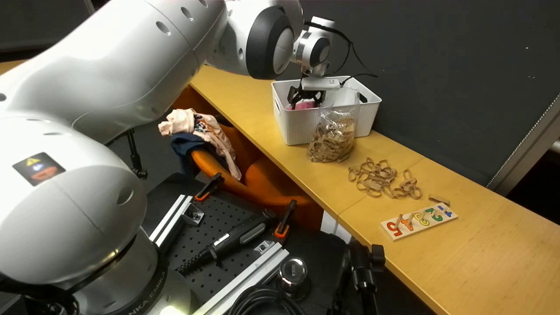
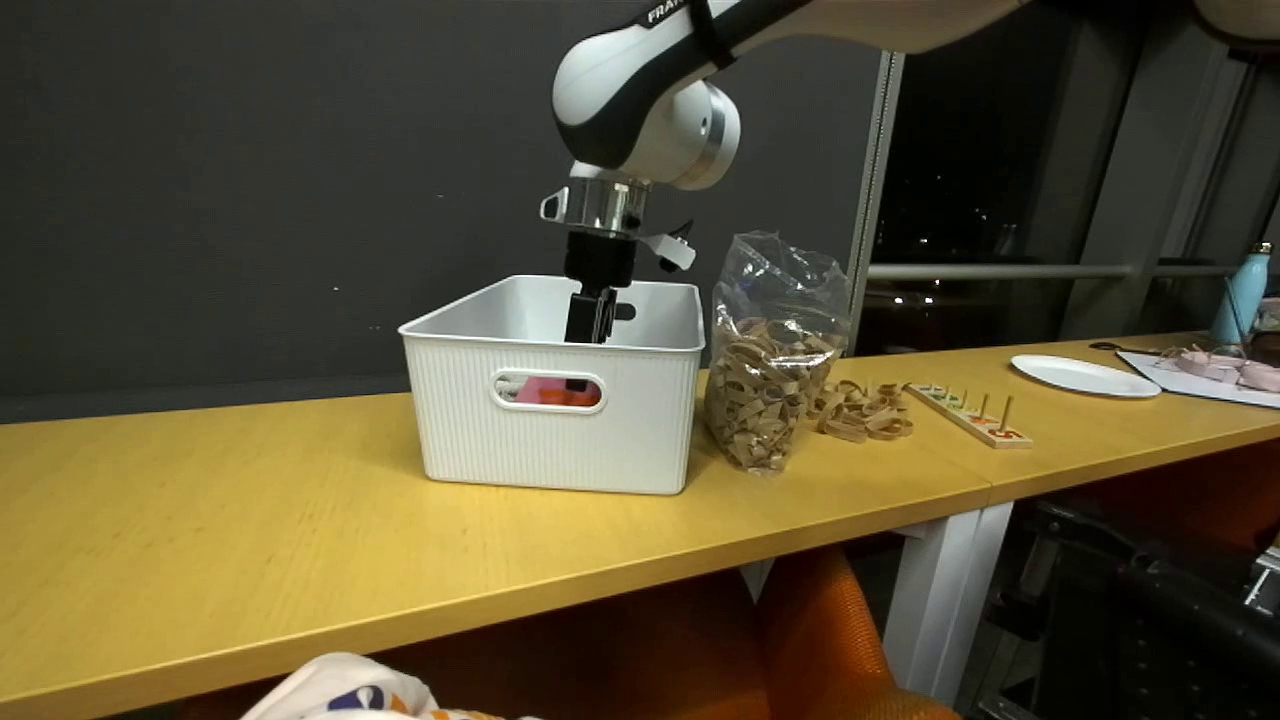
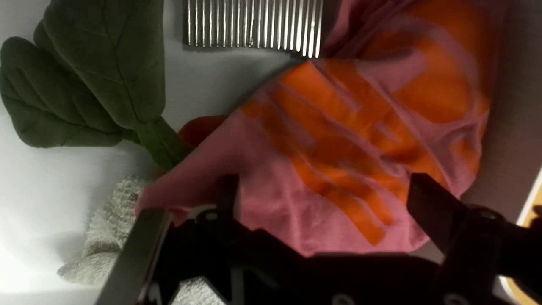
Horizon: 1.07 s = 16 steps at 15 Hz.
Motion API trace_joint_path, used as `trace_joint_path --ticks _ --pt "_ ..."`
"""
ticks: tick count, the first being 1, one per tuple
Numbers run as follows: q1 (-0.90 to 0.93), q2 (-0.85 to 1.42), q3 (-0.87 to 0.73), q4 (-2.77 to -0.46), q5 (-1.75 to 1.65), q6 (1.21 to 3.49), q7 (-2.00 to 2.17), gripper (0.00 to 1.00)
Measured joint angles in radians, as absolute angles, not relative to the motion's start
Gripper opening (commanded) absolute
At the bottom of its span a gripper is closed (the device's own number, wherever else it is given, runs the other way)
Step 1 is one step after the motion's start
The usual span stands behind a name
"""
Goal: Remove the t-shirts from the white storage container and put them on the backrest of the chair on the right.
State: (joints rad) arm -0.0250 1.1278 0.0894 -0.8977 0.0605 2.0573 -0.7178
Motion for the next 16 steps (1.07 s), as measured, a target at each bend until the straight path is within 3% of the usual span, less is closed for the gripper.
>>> trace_joint_path --ticks 1,10,12,16 --pt "-0.025 1.142 0.089 -0.876 0.060 2.045 -0.718 0.74" --pt "-0.023 1.200 0.085 -0.760 0.060 1.988 -0.718 0.05" --pt "-0.022 1.200 0.082 -0.752 0.060 1.988 -0.718 0.00" --pt "-0.023 1.195 0.077 -0.732 0.060 1.988 -0.715 0.00"
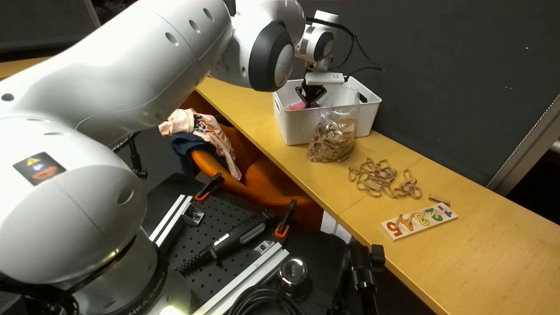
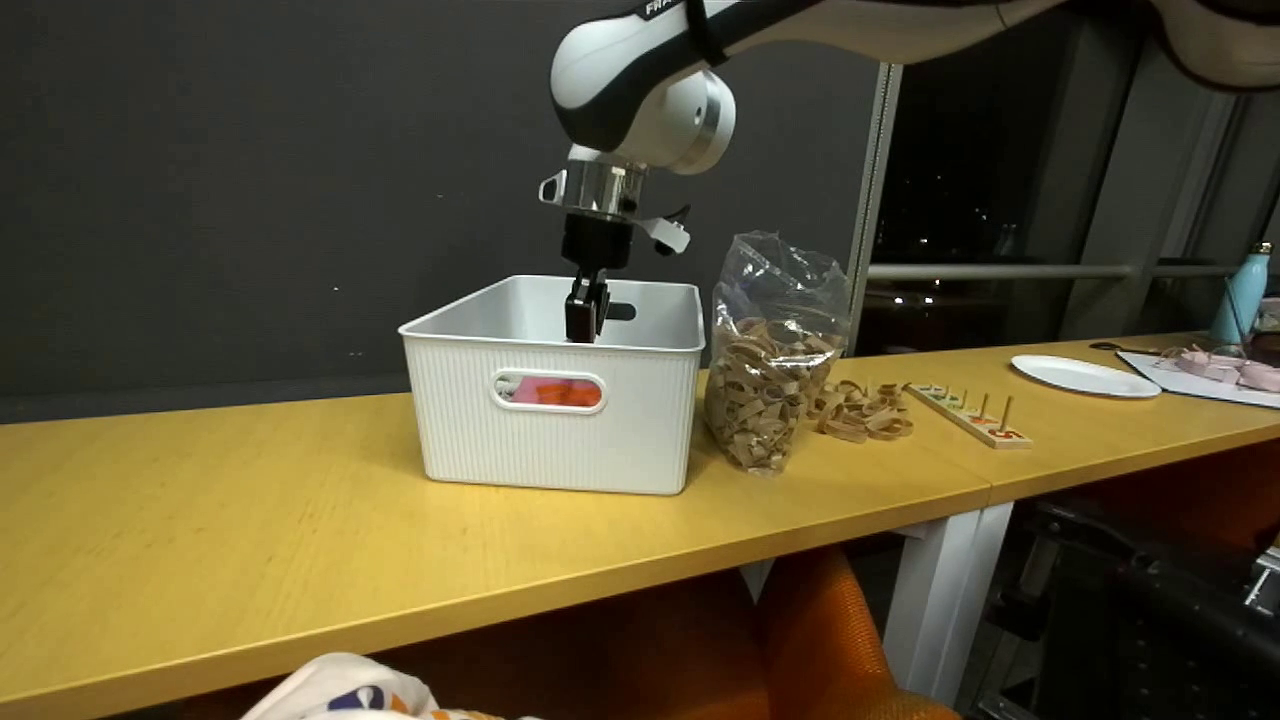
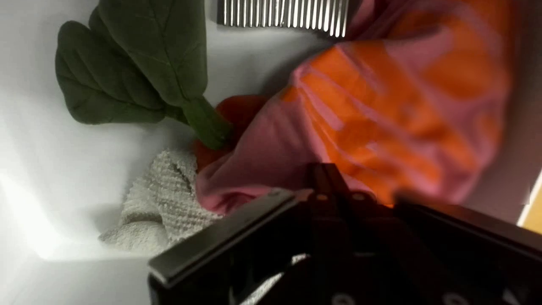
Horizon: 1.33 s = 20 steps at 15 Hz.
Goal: Remove the t-shirts from the white storage container and put them on the backrest of the chair on the right.
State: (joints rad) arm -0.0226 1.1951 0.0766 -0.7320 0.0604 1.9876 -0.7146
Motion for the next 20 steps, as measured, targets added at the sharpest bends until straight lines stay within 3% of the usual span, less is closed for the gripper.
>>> trace_joint_path --ticks 14,20 --pt "-0.023 1.026 0.033 -0.744 0.060 1.989 -0.653 0.00" --pt "-0.011 0.866 0.025 -0.882 0.061 2.003 -0.613 0.00"
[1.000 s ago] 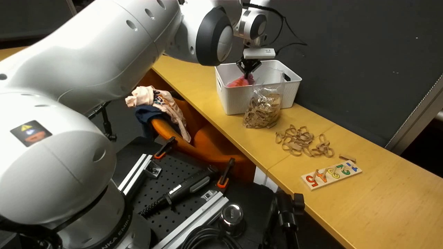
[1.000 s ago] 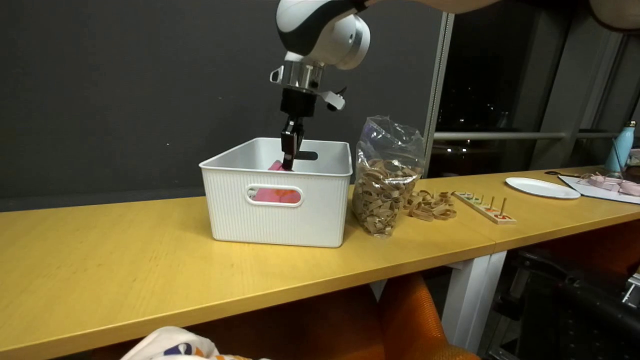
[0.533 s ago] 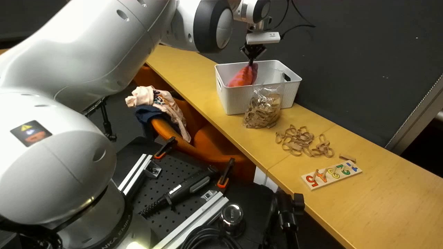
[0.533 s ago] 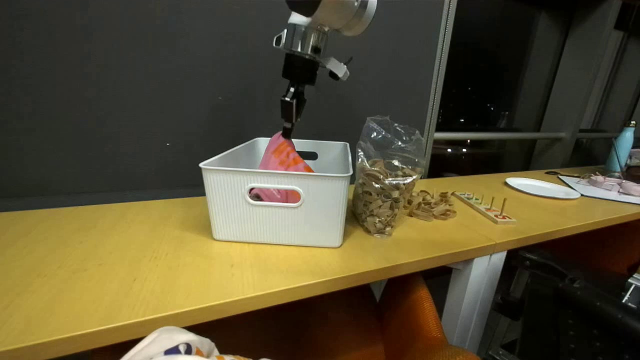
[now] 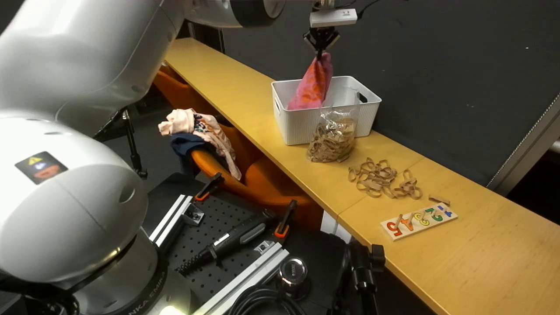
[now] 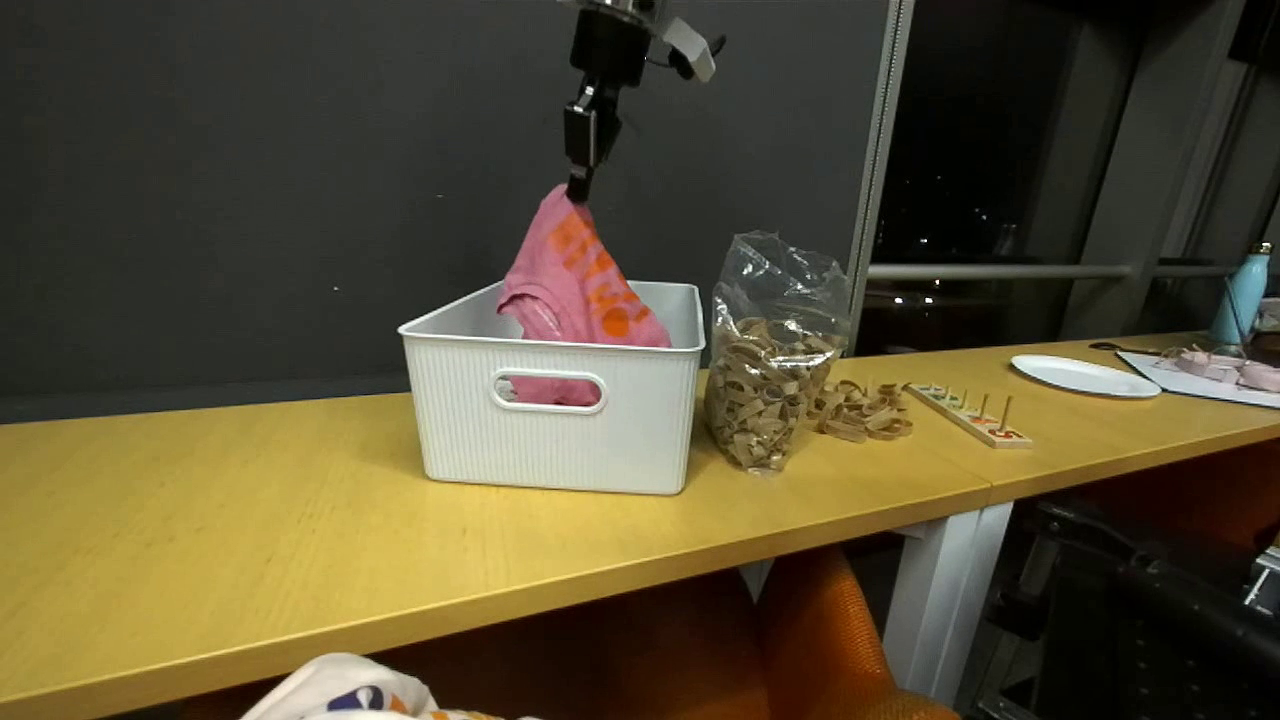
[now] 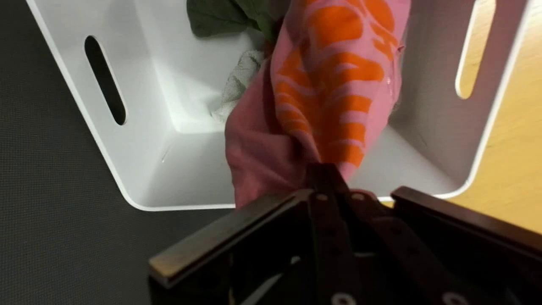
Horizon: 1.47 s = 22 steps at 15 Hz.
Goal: Remove the t-shirts from the white storage container and put them on the backrest of the chair on the right.
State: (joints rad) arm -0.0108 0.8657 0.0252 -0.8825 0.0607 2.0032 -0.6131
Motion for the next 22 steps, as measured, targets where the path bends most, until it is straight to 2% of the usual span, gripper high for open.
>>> trace_joint_path --ticks 6,17,22 --pt "0.051 0.663 0.052 -1.161 0.065 2.012 -0.591 0.00" --pt "0.087 0.253 0.264 -1.725 0.142 2.019 -0.668 0.00" --pt "0.122 0.221 0.272 -1.805 0.161 1.953 -0.685 0.00"
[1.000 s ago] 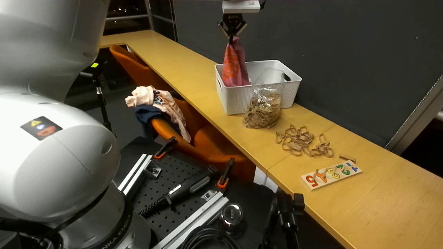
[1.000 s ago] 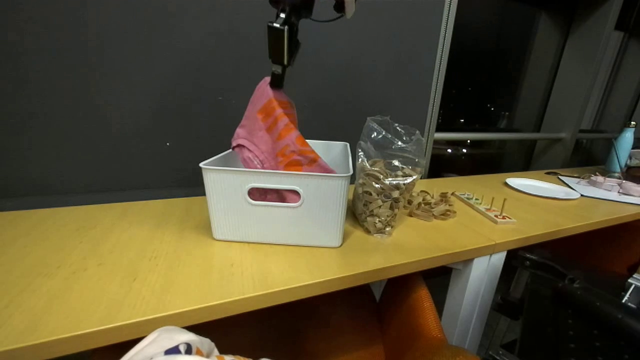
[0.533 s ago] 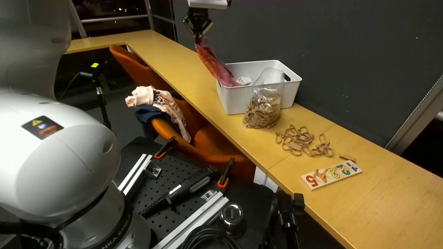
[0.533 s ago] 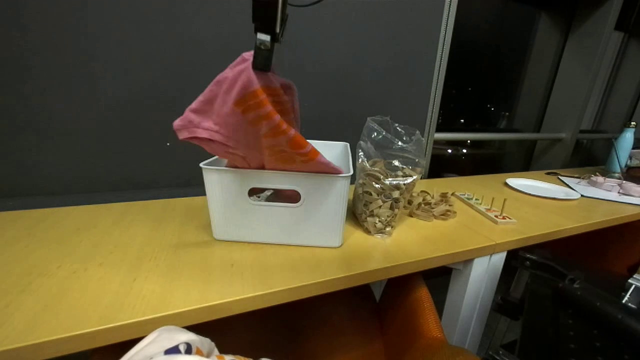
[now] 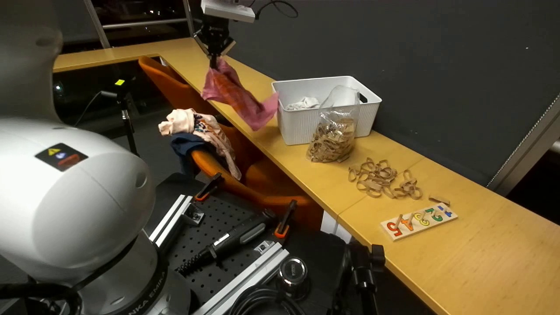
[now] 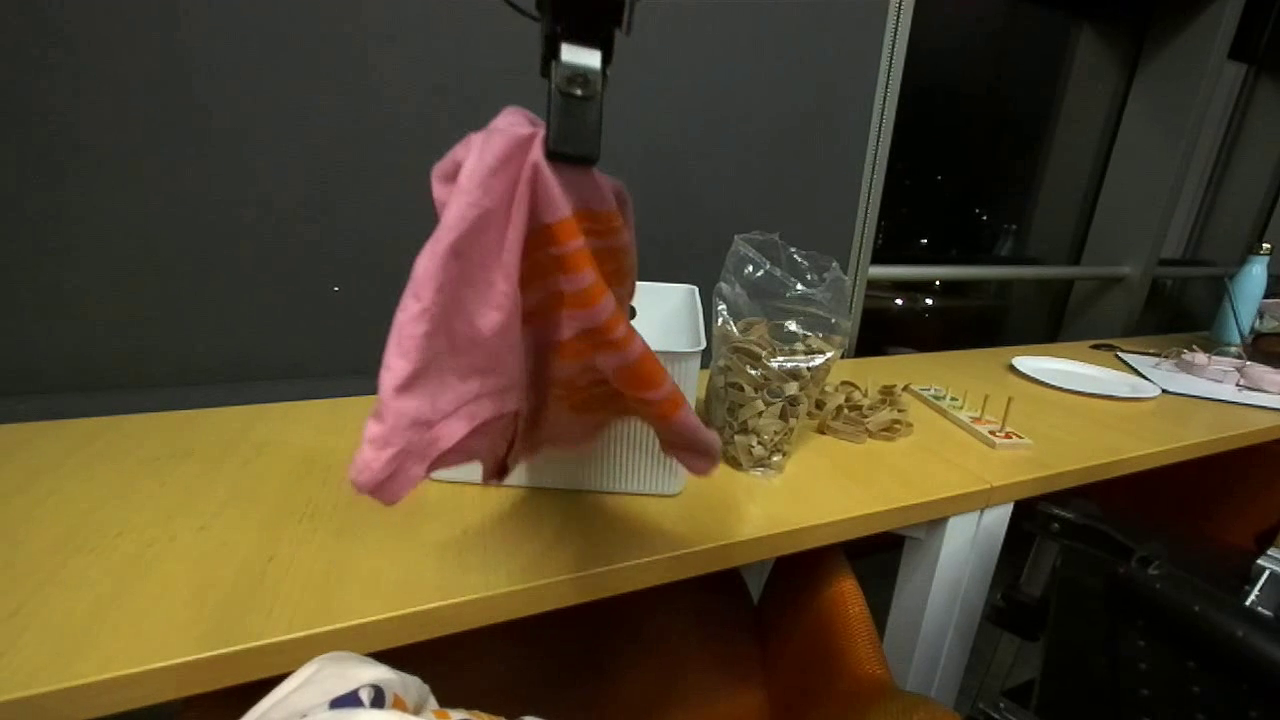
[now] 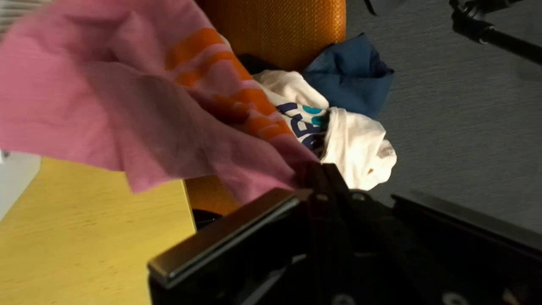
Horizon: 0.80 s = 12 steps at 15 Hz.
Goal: Remove the t-shirts from the white storage container and put them on the backrest of the chair on the right.
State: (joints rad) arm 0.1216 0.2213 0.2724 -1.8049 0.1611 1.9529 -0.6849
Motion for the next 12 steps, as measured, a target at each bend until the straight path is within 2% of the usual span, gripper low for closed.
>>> trace_joint_path --ticks 12 --pt "0.204 0.465 0.279 -1.615 0.100 1.739 -0.751 0.00"
